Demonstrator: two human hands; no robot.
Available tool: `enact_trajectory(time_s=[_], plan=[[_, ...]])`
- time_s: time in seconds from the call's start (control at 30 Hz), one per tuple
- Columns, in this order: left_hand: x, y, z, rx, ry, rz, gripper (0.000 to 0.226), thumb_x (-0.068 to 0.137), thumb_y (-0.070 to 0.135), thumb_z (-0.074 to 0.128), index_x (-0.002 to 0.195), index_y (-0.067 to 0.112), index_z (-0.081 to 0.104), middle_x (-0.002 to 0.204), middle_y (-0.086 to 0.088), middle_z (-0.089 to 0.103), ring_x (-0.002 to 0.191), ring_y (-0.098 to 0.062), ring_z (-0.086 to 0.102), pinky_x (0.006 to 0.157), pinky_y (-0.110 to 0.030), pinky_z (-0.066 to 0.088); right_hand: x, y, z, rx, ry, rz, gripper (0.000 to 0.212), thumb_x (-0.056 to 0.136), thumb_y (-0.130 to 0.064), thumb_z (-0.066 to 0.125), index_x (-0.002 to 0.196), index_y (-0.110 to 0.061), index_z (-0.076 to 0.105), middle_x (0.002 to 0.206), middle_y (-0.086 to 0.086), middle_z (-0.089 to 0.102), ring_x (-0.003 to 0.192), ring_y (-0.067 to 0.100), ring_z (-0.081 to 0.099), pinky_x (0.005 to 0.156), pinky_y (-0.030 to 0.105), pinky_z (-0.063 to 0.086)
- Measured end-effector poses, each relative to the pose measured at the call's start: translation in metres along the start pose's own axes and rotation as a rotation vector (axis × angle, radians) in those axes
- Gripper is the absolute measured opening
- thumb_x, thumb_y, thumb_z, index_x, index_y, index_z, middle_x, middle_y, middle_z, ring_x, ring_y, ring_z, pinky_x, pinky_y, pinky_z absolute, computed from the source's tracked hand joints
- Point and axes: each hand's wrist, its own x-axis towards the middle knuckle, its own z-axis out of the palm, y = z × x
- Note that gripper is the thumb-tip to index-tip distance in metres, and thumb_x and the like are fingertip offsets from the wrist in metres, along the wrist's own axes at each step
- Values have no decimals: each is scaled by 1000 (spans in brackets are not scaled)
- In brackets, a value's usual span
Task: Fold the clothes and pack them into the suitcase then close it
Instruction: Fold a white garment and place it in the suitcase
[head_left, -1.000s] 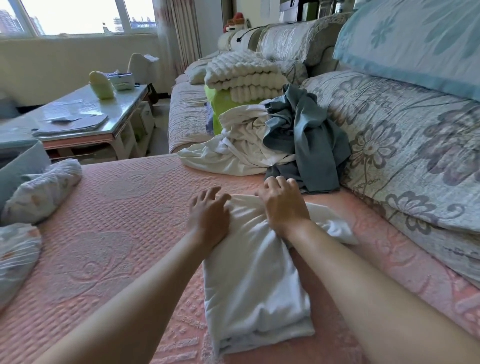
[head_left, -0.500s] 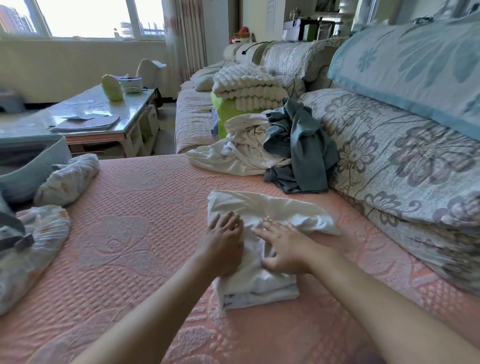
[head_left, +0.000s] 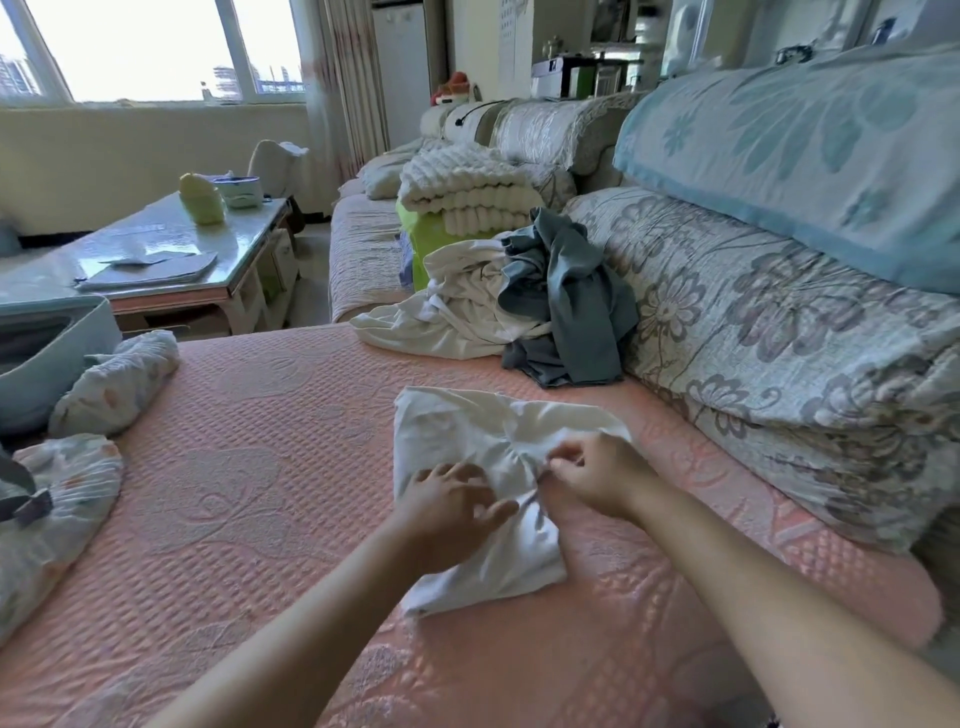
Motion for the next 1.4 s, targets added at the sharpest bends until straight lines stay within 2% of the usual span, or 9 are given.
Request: enact_trajectory(time_s=[0.13, 0.3, 0.47, 0.57, 0.7, 0.77, 0.93, 1.13, 1.4], plan=[[42, 28, 2, -40, 229, 63, 22, 97, 35, 48, 103, 27, 68, 116, 6, 63, 111, -19, 57, 91, -33, 45, 35, 36, -11, -207, 287, 229, 37, 99, -30, 48, 133, -21, 59, 134, 6, 58, 117, 27, 57, 94, 36, 49], [105, 54, 17, 79, 166, 13, 39, 96, 35, 54, 134, 24, 52, 135, -1, 52, 127, -23, 46, 95, -36, 44, 66, 73, -5, -306, 198, 485, 57, 97, -53, 46, 135, -12, 57, 136, 14, 54, 120, 32, 53, 92, 37, 46], [140, 52, 28, -19, 293, -62, 18, 91, 13, 53, 96, 18, 70, 101, -1, 64, 92, -23, 65, 71, -33, 51, 82, 84, -12, 28, 513, 243, 5, 86, -22, 67, 88, -26, 69, 100, -1, 70, 95, 24, 65, 72, 29, 49], [134, 50, 35, -351, 554, -21, 8, 88, 10, 59, 90, 15, 65, 92, 3, 58, 76, -17, 53, 65, -31, 44, 83, 81, -23, 107, 721, -12, 35, 75, 4, 61, 65, -30, 59, 82, -6, 70, 82, 22, 64, 70, 33, 51], [119, 48, 44, -61, 94, 151, 15, 87, 29, 54, 97, 28, 65, 96, 8, 64, 86, -15, 59, 69, -28, 48, 77, 84, -23, 47, 349, 69, 35, 72, 3, 53, 59, -29, 59, 77, -11, 67, 85, 19, 64, 74, 29, 53], [122, 49, 41, -83, 143, 138, 21, 90, 34, 52, 81, 22, 67, 81, 8, 65, 73, -12, 56, 61, -25, 43, 72, 89, -19, 58, 146, 125, 25, 74, -5, 57, 66, -28, 62, 79, -12, 68, 86, 17, 66, 77, 29, 53], [152, 47, 21, -56, 378, 82, 23, 103, 24, 44, 104, 19, 66, 102, 3, 63, 79, -19, 63, 60, -30, 49, 75, 92, -21, 180, 308, 267, 19, 89, -13, 48, 89, -23, 64, 97, 0, 69, 94, 22, 61, 70, 28, 41], [184, 34, 13, 312, 62, 37, 35, 106, 34, 37, 137, 30, 51, 134, 2, 53, 110, -23, 61, 76, -36, 52, 83, 100, -8, -57, 178, 396, 43, 79, -57, 69, 98, -19, 72, 102, -1, 72, 95, 21, 67, 83, 33, 56], [221, 59, 17, 209, -150, 39, 33, 88, 58, 56, 116, 43, 65, 112, 14, 66, 97, -16, 63, 76, -31, 53, 78, 92, -19, 179, 62, 167, 11, 77, -17, 77, 69, -24, 73, 79, -11, 73, 79, 5, 67, 63, 14, 47]])
